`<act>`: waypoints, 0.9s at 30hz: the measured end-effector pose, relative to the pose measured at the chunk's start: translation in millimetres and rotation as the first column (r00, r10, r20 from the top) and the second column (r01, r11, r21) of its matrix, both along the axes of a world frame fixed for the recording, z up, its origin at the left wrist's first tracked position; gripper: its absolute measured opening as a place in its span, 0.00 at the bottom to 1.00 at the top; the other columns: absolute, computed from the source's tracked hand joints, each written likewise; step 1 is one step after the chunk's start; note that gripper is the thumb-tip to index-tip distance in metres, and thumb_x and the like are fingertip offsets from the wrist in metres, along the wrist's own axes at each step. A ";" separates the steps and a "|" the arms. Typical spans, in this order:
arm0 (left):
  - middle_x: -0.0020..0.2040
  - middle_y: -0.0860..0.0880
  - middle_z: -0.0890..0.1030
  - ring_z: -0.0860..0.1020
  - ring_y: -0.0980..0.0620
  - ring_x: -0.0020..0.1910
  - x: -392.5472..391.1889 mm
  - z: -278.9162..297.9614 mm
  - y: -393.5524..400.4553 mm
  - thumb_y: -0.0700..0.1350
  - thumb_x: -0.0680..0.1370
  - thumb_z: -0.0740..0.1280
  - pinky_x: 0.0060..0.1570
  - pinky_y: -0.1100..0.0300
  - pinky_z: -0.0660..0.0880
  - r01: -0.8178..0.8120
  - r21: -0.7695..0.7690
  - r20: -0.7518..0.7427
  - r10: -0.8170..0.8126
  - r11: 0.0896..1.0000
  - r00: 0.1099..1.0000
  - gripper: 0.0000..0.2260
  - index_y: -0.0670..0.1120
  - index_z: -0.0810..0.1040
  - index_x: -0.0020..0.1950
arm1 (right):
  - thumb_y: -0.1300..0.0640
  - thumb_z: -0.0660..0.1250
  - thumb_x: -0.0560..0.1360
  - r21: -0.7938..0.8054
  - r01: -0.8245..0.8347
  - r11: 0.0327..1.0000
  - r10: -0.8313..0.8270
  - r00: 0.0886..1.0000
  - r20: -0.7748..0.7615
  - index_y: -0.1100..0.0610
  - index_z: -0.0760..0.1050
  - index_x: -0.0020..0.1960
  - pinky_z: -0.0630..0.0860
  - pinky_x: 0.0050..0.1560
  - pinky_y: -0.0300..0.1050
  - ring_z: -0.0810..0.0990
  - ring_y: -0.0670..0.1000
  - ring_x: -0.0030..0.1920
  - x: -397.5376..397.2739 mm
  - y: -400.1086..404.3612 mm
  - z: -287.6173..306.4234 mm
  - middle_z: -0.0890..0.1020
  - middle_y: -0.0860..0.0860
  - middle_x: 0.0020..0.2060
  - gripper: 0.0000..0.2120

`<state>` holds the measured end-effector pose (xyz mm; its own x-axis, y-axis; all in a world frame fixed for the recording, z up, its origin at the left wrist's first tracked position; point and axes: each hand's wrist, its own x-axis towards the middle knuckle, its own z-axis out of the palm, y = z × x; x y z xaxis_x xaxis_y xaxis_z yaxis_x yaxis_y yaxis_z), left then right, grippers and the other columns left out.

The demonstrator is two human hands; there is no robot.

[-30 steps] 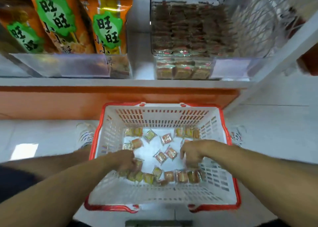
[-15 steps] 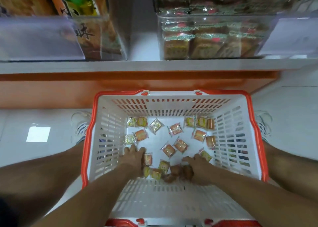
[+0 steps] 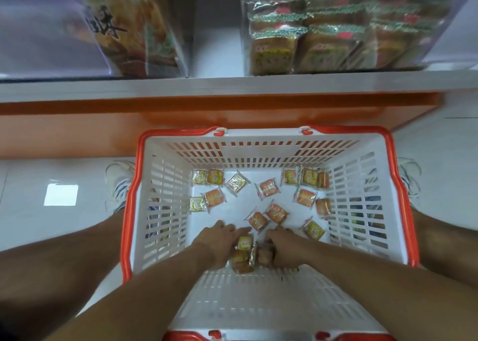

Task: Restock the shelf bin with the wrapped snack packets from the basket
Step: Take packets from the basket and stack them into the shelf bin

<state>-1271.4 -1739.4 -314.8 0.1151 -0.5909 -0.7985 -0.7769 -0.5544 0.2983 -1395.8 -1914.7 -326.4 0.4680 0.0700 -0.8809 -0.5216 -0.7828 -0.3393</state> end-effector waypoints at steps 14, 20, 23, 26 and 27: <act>0.67 0.50 0.76 0.79 0.43 0.61 -6.2 -5.3 -10.8 0.44 0.76 0.68 0.56 0.50 0.80 -0.393 0.090 -0.114 0.401 0.915 0.909 0.27 0.60 0.68 0.74 | 0.48 0.71 0.75 0.174 0.436 0.883 -0.358 0.865 -0.351 0.52 0.76 0.56 0.83 0.44 0.48 0.80 0.51 0.42 7.0 0.5 -0.4 0.80 0.51 0.46 0.13; 0.64 0.48 0.79 0.82 0.43 0.57 0.8 -0.7 -17.1 0.43 0.76 0.69 0.51 0.51 0.82 -0.403 0.083 -0.093 0.410 0.911 0.907 0.28 0.61 0.70 0.74 | 0.48 0.73 0.72 0.232 0.511 0.828 -0.435 0.846 -0.310 0.52 0.82 0.48 0.79 0.32 0.40 0.82 0.48 0.31 14.8 -5.2 9.2 0.82 0.51 0.38 0.09; 0.69 0.49 0.77 0.82 0.45 0.59 9.1 9.6 -20.0 0.44 0.78 0.67 0.57 0.51 0.80 -0.525 0.048 -0.040 0.527 0.850 0.849 0.27 0.57 0.68 0.76 | 0.49 0.70 0.73 0.197 0.312 0.929 -0.278 0.943 -0.183 0.50 0.79 0.43 0.76 0.36 0.40 0.79 0.48 0.36 26.3 -14.6 22.8 0.81 0.49 0.37 0.05; 0.64 0.46 0.79 0.83 0.47 0.51 23.9 22.9 -23.4 0.39 0.78 0.65 0.48 0.57 0.82 -0.655 0.064 -0.095 0.658 0.753 0.747 0.27 0.54 0.68 0.76 | 0.50 0.64 0.74 0.133 0.106 0.986 -0.091 0.990 -0.112 0.53 0.77 0.46 0.72 0.40 0.43 0.78 0.52 0.41 43.0 -27.7 52.3 0.81 0.53 0.43 0.08; 0.57 0.45 0.81 0.83 0.50 0.45 29.9 28.1 -24.7 0.35 0.77 0.64 0.40 0.60 0.80 -0.712 0.072 -0.145 0.714 0.698 0.685 0.28 0.51 0.69 0.76 | 0.50 0.64 0.74 0.109 0.068 0.992 -0.058 0.994 -0.091 0.55 0.77 0.52 0.72 0.39 0.42 0.77 0.51 0.42 48.9 -31.9 66.3 0.80 0.53 0.45 0.11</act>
<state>-1241.5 -1764.2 -286.6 0.3774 -0.3737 -0.8473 -0.0919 -0.9256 0.3673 -1346.8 -1946.6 -260.2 0.3959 0.1434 -0.9070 -0.6004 -0.7069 -0.3738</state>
